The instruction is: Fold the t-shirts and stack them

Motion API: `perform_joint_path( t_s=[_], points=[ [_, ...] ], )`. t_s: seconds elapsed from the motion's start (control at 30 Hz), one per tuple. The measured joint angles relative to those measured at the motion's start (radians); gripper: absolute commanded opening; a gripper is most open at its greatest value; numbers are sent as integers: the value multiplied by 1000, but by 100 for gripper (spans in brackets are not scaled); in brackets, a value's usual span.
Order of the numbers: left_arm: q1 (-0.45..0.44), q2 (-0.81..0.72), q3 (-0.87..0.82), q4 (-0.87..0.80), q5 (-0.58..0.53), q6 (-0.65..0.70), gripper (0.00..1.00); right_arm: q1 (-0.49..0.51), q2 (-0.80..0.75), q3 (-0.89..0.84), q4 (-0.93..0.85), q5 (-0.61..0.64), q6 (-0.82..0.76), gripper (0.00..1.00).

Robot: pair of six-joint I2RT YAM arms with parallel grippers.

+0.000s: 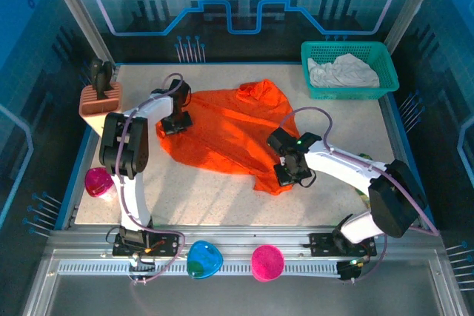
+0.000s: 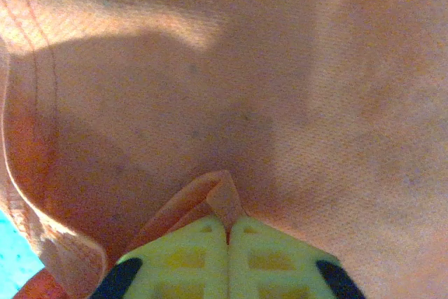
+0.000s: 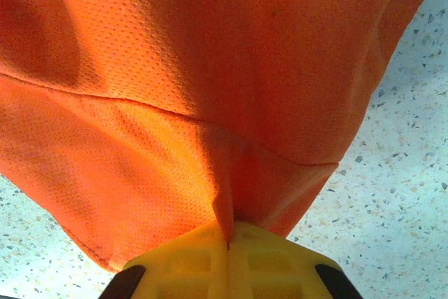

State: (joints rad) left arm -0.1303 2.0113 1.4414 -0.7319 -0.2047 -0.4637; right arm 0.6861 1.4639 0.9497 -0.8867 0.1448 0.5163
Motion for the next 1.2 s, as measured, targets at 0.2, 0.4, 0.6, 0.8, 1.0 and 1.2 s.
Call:
perform_joint_path(
  t_s=[0.2, 0.4, 0.6, 0.8, 1.0, 1.2],
  points=[
    [-6, -77, 0, -23, -4, -5, 0, 0, 1, 0, 3, 0, 0, 0],
    [-43, -246, -1, -95, -38, -2, 0, 0, 3, 0, 7, 0, 0, 0],
    [-119, -490, -89, -179, -89, -3, 0, 0, 3, 0, 13, -5, 0, 0],
    [-133, -740, -296, -293, -121, -51, 7, 0, 3, 0, 27, -17, -2, 0],
    [-134, -897, -465, -372, -120, -143, 30, 0, 4, 0, 47, -29, -10, 0],
    [-143, -932, -533, -365, -103, -245, 56, 0, 5, -10, 59, -34, -20, 0]
  ],
)
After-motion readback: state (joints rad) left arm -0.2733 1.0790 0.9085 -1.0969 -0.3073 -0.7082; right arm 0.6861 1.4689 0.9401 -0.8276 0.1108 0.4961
